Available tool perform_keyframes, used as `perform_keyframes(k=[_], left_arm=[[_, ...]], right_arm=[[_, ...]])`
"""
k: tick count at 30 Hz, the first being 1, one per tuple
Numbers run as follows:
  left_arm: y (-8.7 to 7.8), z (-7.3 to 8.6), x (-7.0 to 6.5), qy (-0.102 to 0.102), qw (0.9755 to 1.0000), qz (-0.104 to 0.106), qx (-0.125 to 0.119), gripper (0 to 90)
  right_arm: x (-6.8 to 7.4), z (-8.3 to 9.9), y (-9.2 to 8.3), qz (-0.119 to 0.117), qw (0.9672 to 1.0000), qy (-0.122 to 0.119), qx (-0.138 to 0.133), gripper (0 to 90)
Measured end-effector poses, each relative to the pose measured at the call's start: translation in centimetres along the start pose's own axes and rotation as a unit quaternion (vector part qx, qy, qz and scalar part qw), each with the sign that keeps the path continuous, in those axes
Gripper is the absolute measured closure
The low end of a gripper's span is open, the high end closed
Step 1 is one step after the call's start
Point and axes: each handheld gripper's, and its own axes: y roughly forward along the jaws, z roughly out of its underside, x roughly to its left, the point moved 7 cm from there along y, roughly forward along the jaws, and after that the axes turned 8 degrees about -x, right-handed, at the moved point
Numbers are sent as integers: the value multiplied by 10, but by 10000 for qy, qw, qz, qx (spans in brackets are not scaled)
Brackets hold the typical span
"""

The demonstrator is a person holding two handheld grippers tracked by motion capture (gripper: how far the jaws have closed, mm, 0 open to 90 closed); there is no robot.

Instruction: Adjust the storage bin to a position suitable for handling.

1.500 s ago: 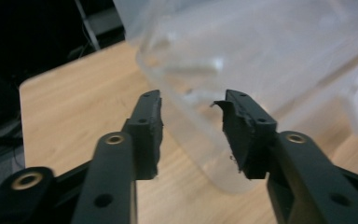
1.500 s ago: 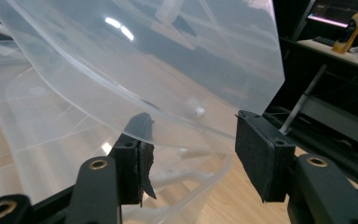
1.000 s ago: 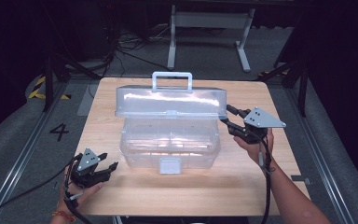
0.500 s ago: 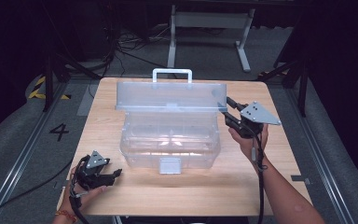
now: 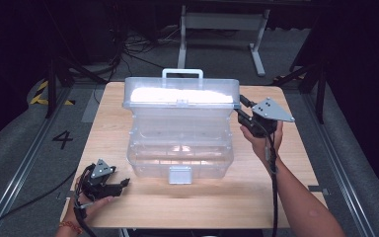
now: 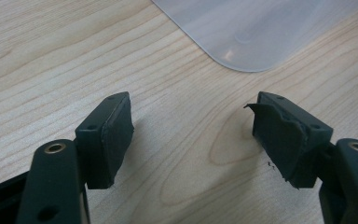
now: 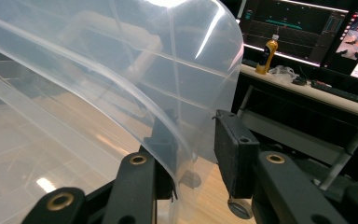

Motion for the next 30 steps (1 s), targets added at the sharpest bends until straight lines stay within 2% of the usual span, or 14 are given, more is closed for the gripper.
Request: perform_keyframes(k=[7, 12, 30], left_arm=[[0, 0, 0, 3, 10000, -3, -4, 292], [0, 0, 0, 0, 10000, -3, -15, 291], [1, 0, 0, 1, 10000, -1, -2, 286]], right_arm=[[-5, -7, 12, 157, 9997, 127, 156, 701], [-11, -9, 18, 54, 9994, 276, 197, 702], [-22, -14, 35, 92, 9988, 357, 325, 719]])
